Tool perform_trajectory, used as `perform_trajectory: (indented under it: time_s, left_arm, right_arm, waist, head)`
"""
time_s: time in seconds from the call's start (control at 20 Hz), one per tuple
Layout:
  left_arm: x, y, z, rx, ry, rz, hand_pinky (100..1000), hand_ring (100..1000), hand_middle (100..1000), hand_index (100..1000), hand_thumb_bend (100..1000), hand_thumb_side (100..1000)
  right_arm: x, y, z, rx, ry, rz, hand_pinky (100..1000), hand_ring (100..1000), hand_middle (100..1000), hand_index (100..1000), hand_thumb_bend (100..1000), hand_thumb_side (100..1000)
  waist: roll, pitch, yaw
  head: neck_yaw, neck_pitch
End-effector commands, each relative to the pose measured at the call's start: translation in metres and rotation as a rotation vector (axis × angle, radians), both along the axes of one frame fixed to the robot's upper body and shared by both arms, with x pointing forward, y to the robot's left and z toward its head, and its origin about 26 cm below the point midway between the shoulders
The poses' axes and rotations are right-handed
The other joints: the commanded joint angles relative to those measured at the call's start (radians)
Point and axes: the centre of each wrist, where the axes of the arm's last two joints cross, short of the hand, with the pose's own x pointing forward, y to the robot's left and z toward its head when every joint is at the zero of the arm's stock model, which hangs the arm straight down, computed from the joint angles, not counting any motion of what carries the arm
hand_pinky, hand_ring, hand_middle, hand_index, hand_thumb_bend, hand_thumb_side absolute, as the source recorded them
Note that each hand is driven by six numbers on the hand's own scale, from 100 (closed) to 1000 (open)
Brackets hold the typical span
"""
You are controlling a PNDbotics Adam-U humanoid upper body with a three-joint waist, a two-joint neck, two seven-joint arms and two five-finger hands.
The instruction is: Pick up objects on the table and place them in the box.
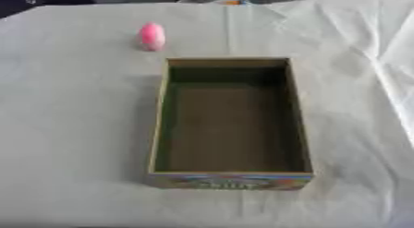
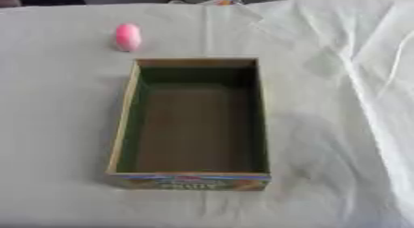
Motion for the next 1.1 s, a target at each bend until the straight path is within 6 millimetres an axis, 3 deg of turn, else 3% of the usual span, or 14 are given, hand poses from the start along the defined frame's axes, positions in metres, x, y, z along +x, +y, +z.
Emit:
perform_trajectory:
  time_s: [0.05,0.25,0.45,0.85,0.95,1.05,1.1]
  left_arm:
    - [0.013,-0.006,0.009,0.056,0.006,-0.005,462,583,664,955,100,733]
    - [0.033,-0.022,0.02,0.098,0.031,0.002,479,598,683,956,100,710]
    - [0.05,-0.038,0.033,0.152,0.054,0.004,510,626,712,963,100,860]
    - [0.076,-0.026,0.033,0.279,0.154,0.065,541,672,743,971,100,1000]
    - [0.081,-0.019,0.033,0.319,0.186,0.096,550,679,760,980,296,1000]
    - [0.083,-0.014,0.032,0.358,0.213,0.123,553,685,765,982,342,1000]
    - [0.083,-0.012,0.032,0.375,0.223,0.134,557,696,778,988,426,1000]
  right_arm:
    - [-0.001,0.0,0.011,-0.03,-0.023,0.016,552,704,603,847,100,1000]
    - [0.0,0.0,0.011,-0.034,-0.024,0.023,552,705,600,847,100,1000]
    - [0.0,0.001,0.011,-0.041,-0.035,0.025,552,705,599,847,100,1000]
    - [0.0,0.003,0.009,-0.058,-0.048,0.025,552,705,597,846,100,1000]
    - [0.0,0.004,0.009,-0.063,-0.052,0.022,552,706,596,845,100,1000]
    - [0.001,0.004,0.009,-0.066,-0.054,0.02,552,706,596,845,100,1000]
    - [0.0,0.004,0.008,-0.066,-0.055,0.018,552,706,595,844,100,1000]
  waist:
    - [-0.003,-0.022,-0.005]
    - [-0.003,-0.017,-0.012]
    - [-0.008,-0.003,-0.019]
    - [-0.013,0.023,-0.031]
    - [-0.012,0.029,-0.032]
    - [-0.013,0.034,-0.033]
    - [-0.013,0.036,-0.034]
  head:
    - [0.016,-0.013]
    - [0.021,-0.018]
    - [0.023,-0.014]
    - [0.044,-0.043]
    - [0.044,-0.054]
    - [0.043,-0.063]
    - [0.043,-0.069]
